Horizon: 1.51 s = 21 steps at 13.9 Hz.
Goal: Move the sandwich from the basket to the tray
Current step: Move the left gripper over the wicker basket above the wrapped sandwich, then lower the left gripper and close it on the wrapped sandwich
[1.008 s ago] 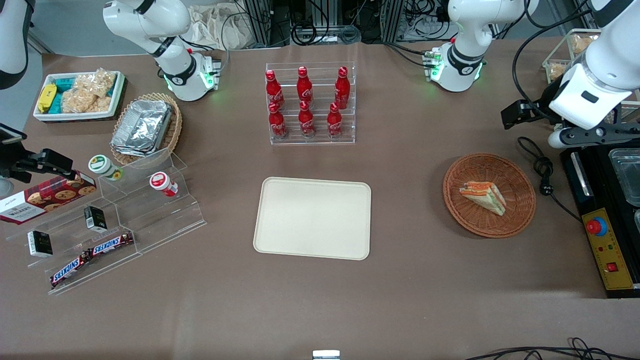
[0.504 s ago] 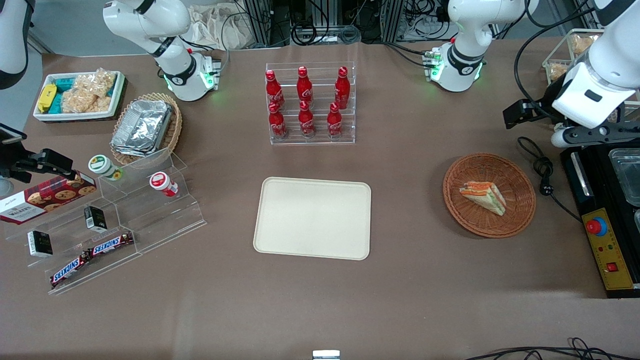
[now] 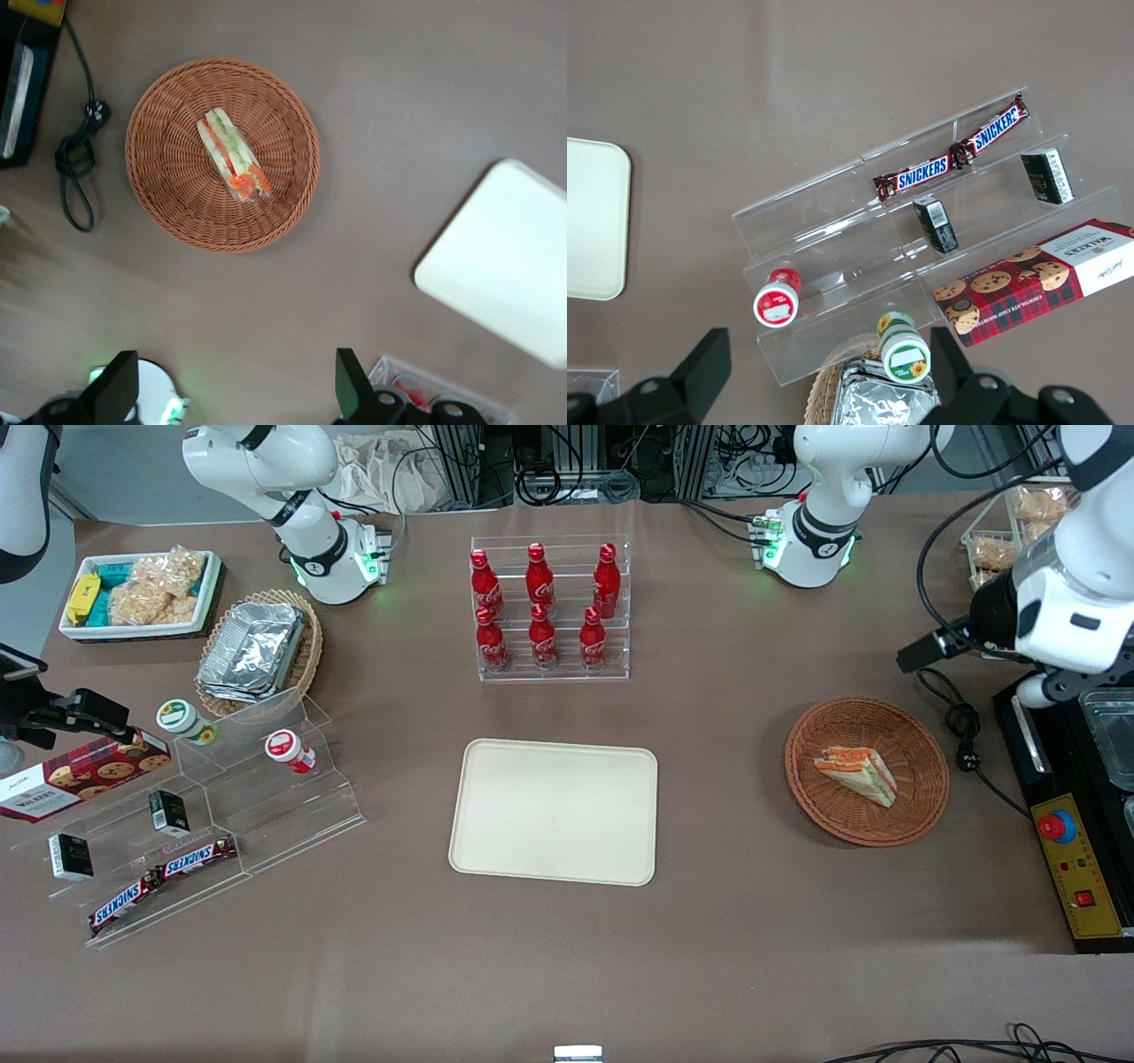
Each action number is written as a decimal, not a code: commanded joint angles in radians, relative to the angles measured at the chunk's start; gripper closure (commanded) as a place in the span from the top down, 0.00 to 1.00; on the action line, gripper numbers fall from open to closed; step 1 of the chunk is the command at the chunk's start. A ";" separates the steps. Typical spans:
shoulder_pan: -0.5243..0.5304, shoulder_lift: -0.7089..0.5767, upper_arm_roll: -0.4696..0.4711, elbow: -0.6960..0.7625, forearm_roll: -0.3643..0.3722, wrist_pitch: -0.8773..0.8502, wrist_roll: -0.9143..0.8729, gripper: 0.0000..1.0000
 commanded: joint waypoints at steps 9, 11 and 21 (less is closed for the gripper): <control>0.009 -0.010 0.020 -0.481 0.001 0.513 -0.276 1.00; 0.037 -0.006 0.031 -0.560 0.003 0.631 -0.295 1.00; 0.049 0.168 0.036 -0.577 0.067 0.782 -0.378 1.00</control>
